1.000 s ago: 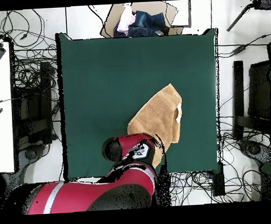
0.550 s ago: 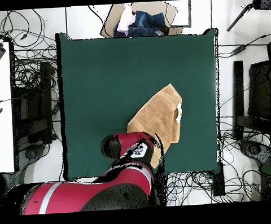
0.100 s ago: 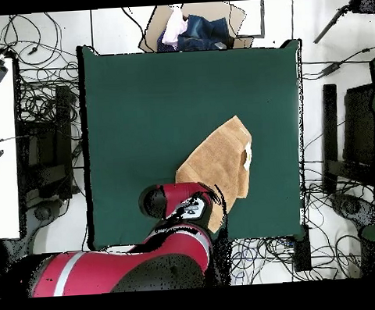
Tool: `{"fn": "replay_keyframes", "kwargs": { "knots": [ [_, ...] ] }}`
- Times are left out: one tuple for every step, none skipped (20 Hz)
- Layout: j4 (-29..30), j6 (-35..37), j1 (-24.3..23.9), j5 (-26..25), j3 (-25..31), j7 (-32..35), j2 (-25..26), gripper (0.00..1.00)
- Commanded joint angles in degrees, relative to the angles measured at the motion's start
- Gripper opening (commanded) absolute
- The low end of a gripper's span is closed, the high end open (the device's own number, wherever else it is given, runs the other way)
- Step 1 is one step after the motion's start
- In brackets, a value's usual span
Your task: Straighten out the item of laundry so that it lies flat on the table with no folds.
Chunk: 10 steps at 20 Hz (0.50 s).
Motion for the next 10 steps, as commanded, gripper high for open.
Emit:
{"fn": "replay_keyframes", "kwargs": {
  "knots": [
    [-10.1, -5.1, 1.4, 9.0, 9.0, 14.3, 0.2, 0.0],
    [-10.2, -4.7, 1.5, 9.5, 9.3, 14.4, -0.1, 0.0],
    [-10.5, -4.4, 1.6, 10.1, 9.3, 14.6, -0.3, 0.0],
    [-10.8, -4.1, 1.9, 10.7, 9.3, 14.8, -0.3, 0.0],
    [-11.3, -4.0, 2.2, 11.3, 9.2, 15.0, -0.1, 0.0],
    [-11.7, -3.9, 2.5, 12.0, 9.1, 15.1, 0.2, 0.0],
    [-12.2, -4.0, 2.7, 12.7, 8.9, 15.3, 0.5, 0.0],
    [-12.7, -4.0, 3.1, 13.3, 8.7, 15.5, 0.8, 0.0],
    [-13.2, -4.0, 3.4, 14.0, 8.4, 15.7, 1.2, 0.0],
    [-13.6, -4.0, 3.6, 14.5, 8.3, 15.8, 1.4, 0.0]
  ]
}}
